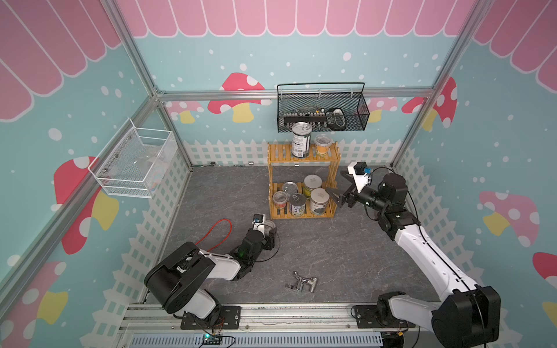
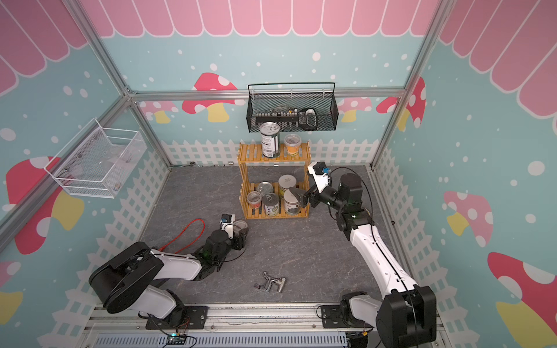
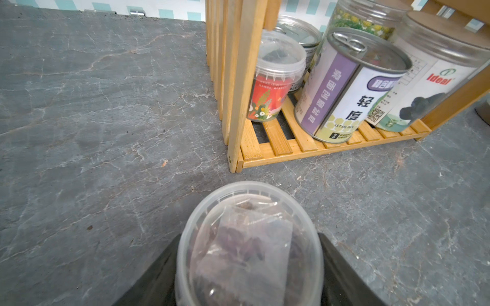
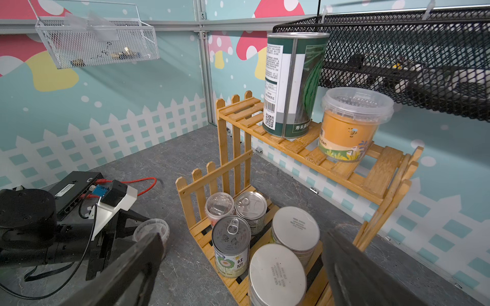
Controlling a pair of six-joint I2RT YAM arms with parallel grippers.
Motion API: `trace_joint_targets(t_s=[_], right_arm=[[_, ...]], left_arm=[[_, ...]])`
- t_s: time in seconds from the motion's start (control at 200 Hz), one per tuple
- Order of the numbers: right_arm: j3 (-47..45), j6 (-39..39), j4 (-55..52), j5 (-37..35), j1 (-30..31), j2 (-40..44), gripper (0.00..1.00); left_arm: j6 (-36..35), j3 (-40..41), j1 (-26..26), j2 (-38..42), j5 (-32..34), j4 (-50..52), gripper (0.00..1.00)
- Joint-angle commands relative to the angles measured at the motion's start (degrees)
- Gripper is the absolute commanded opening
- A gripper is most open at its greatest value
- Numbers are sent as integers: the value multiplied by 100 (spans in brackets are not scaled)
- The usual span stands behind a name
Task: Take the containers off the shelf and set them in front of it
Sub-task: Place the container at the center of the board.
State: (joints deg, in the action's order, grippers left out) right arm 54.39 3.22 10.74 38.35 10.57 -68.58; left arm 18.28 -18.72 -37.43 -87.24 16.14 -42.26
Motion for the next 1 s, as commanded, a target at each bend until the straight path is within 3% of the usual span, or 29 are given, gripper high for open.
trace_joint_targets(t_s=[0.0,0.145,0.335,0.4,0.585,0.766,0.871,0.996], right_arm=[[-77,-43,146,-25,26,-1,99],[-71,-64,127,-46,32,9,99],[-4,-80,86,-64,32,-3,99],[3,-90,78,-93,32,-4,99],[27,-111,40,-126,29,36,99],[71,-151,-54,-211,29,72,99],[73,-131,-55,-295,26,103,99],[109,-97,-66,-451,25,160,99]], left_arm=[[133,40,-33,-37,87,-80,58],[149,71,-43,-91,100,-166,76],[77,1,-42,97,130,-36,86],[-11,-37,-41,270,222,70,99],[-281,-176,-4,916,372,571,99],[-702,-677,98,1688,63,1390,99],[-1075,-1092,264,2066,-427,1530,99],[-1467,-2164,531,1976,-1141,2098,99]])
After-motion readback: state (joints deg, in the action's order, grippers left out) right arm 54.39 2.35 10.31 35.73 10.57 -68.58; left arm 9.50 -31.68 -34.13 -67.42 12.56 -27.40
